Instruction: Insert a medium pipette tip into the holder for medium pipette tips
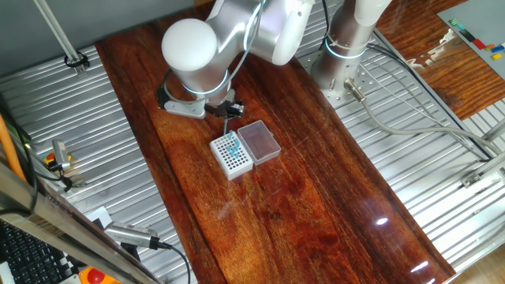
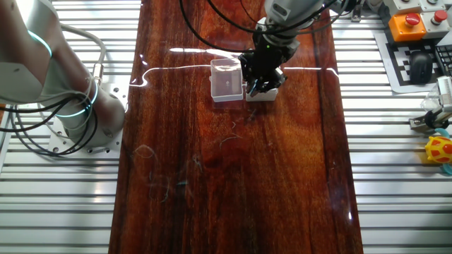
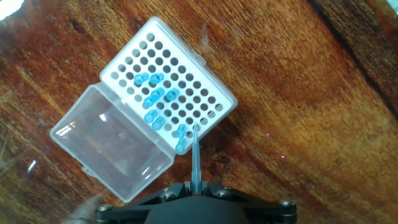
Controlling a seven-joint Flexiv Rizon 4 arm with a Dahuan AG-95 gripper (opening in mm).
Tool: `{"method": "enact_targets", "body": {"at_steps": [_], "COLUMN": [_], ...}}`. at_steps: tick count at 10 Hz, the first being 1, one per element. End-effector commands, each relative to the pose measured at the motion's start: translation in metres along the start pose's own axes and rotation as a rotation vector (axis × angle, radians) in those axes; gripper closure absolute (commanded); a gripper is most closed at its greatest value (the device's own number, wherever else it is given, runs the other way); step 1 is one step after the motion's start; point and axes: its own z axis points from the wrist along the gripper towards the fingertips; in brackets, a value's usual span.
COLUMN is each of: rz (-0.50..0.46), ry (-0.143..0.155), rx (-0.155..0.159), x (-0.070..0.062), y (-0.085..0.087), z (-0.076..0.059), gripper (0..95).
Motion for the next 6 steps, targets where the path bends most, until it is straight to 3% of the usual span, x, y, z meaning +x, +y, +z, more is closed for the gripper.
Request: {"method": "enact_targets", "body": {"at_steps": [1, 6], "rz": [0.000, -0.016], "ry": [0.002, 0.023], "rx": [0.001, 0.014], "x": [0.0008, -0.0002], "y": [0.0000, -0.0014], "z": [0.0000, 0.0031], "gripper": [95.0, 95.0]}}
